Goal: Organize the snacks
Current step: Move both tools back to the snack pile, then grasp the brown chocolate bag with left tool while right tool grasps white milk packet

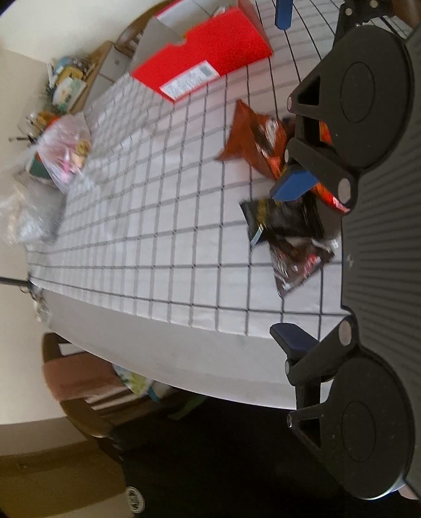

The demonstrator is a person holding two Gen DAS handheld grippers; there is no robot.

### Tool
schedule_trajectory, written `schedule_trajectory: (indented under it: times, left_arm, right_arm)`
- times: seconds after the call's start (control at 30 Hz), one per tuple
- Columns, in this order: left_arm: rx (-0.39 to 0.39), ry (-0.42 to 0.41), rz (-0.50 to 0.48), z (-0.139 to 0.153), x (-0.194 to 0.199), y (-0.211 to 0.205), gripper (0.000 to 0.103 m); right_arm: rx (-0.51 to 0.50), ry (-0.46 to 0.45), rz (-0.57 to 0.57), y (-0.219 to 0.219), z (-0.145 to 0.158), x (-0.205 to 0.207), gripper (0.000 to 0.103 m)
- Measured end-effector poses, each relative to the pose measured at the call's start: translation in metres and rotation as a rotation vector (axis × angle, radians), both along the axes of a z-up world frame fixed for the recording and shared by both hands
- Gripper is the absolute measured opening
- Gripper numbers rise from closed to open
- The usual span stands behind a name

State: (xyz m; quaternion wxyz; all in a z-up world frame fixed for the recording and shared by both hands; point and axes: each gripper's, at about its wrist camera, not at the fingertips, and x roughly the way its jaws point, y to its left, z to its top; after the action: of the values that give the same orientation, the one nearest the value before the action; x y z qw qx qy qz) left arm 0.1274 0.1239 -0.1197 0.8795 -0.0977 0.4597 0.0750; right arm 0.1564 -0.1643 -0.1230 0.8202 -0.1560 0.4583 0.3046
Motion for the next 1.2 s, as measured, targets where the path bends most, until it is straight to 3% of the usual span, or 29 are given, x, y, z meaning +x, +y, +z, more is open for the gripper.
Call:
schedule_trajectory:
  times: [0.27,0.67,0.77,1.2]
  left_arm:
    - [-0.002,0.073,0.008,-0.029,0.009,0.015,0.083]
    - [-0.032,0.108,-0.004,-0.046,0.027,0.017,0.081]
    - [-0.046,0.117,-0.008,-0.049,0.029,0.017,0.074]
    - [-0.085,0.112,-0.019,-0.05,0.032,0.017,0.041]
  right_arm:
    - [-0.091,0.017,0.084,0.018,-0.027,0.003,0.095]
    - [-0.175,0.01,0.175,0.039,-0.051,0.012,0.08]
    - [-0.184,0.02,0.198,0.042,-0.055,0.013,0.07]
    - [-0.158,0.02,0.185,0.042,-0.053,0.009,0.049]
